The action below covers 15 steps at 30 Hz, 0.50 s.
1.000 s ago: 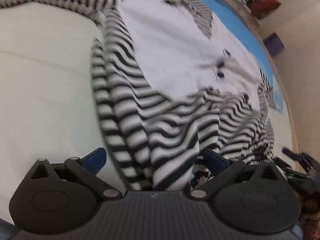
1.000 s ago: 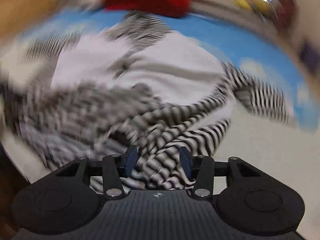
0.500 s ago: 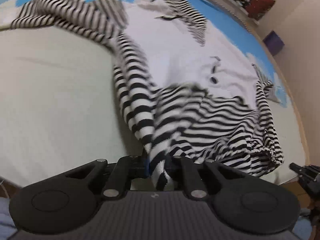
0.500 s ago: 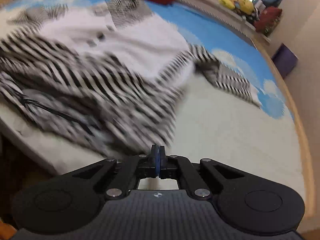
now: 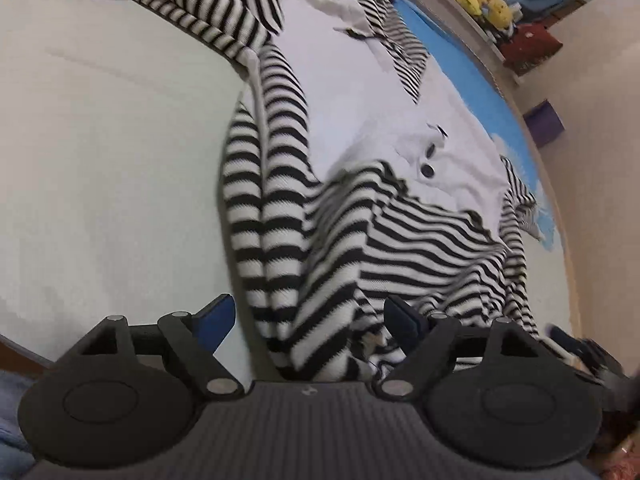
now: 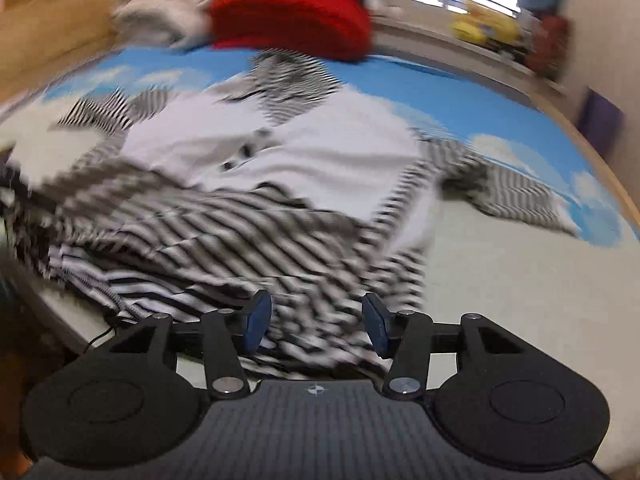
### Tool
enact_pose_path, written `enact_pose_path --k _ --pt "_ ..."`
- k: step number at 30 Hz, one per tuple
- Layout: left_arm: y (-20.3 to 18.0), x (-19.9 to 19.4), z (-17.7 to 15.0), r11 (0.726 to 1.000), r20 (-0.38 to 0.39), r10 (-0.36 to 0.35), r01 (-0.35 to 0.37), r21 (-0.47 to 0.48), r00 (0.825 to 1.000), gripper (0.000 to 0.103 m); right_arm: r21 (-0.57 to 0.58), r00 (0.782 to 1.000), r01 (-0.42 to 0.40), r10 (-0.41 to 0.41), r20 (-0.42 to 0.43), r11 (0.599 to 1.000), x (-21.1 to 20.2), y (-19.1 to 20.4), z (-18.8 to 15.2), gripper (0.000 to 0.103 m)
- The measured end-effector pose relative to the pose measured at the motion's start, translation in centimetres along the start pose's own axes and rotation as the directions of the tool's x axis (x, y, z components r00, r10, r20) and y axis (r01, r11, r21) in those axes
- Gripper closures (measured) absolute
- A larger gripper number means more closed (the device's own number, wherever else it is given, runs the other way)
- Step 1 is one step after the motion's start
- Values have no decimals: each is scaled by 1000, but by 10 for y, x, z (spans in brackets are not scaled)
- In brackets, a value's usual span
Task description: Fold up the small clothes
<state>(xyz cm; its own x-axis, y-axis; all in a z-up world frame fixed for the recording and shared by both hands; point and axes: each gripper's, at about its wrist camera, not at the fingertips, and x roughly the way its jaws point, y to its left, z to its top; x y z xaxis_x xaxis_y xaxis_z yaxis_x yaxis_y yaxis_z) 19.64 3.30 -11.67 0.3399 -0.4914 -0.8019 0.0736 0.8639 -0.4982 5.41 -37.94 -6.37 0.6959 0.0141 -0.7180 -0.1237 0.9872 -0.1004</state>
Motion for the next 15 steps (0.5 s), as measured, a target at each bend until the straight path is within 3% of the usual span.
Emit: enact_pose_path --k 2,3,5,7,10,12,15 --pt "0 6 -2 1000 -22 -5 5 2 1000 18 -98 999 21 -26 -44 995 28 20 -2 51" --pt "0 9 -4 1000 -34 -3 3 5 999 17 -139 995 60 -70 -67 988 41 28 -6 56" --pt "-3 13 -6 1000 -36 -8 8 25 999 12 -176 984 133 -152 -97 975 56 34 -15 95" --pt "-6 14 -6 999 -40 -15 17 42 999 9 -133 983 124 -140 -122 983 45 26 -12 96" --pt "-5 17 -6 999 -51 -34 36 39 998 4 -139 987 121 -134 -86 983 -2 10 -8 96" --pt "-7 20 -5 998 -58 -47 49 31 997 2 -155 982 101 -123 -146 983 -10 -5 -22 96" --pt "-14 24 -4 999 -65 -39 41 34 997 2 -127 955 43 -78 -286 991 15 -13 -40 93"
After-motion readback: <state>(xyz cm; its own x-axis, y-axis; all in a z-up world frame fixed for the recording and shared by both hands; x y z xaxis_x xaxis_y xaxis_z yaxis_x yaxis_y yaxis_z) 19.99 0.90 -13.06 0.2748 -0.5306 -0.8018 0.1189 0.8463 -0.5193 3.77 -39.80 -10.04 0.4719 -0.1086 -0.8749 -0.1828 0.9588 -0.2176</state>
